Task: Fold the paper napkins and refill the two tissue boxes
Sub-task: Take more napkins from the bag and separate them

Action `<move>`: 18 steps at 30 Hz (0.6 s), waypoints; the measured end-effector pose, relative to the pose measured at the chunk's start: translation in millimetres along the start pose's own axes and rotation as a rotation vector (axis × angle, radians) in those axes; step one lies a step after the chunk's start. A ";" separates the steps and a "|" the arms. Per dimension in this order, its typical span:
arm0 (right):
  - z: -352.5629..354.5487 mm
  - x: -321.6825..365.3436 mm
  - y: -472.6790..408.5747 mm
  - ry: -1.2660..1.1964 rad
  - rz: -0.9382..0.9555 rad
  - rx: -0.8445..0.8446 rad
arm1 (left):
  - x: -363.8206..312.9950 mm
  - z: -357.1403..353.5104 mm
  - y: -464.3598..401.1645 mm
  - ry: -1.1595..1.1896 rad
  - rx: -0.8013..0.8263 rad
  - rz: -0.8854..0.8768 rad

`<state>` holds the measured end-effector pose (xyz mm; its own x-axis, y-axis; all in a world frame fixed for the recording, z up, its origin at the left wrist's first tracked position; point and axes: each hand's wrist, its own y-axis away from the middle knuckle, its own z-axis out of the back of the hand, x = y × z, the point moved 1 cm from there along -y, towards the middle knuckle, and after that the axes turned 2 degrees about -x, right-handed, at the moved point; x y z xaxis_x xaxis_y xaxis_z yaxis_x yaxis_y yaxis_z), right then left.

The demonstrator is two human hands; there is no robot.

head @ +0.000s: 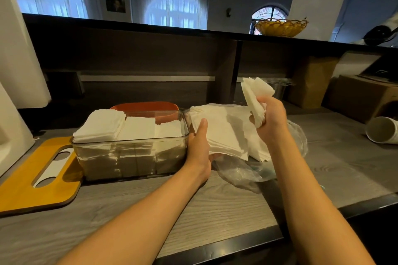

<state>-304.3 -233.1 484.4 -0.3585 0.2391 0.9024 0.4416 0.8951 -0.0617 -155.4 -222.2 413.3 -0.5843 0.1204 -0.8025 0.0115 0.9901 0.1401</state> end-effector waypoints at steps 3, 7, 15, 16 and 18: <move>-4.7 -1.7 5.1 0.079 0.013 0.107 | -2.3 -0.9 4.0 0.052 0.025 0.027; -4.9 -4.2 10.5 0.440 0.150 0.330 | -4.2 -0.5 5.1 0.069 0.062 0.028; -7.4 -23.3 18.8 0.975 0.254 0.546 | -3.2 0.2 5.4 0.055 0.099 0.000; -8.2 -25.3 18.1 1.008 0.255 0.557 | -3.5 -0.1 5.7 0.042 0.087 -0.004; -9.5 -26.8 18.1 1.063 0.278 0.572 | -2.8 -0.3 5.8 0.027 0.060 -0.007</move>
<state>-278.9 -226.9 463.2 0.6528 0.2622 0.7107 -0.1224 0.9624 -0.2427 -153.9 -216.8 416.6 -0.6061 0.1120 -0.7874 0.0550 0.9936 0.0990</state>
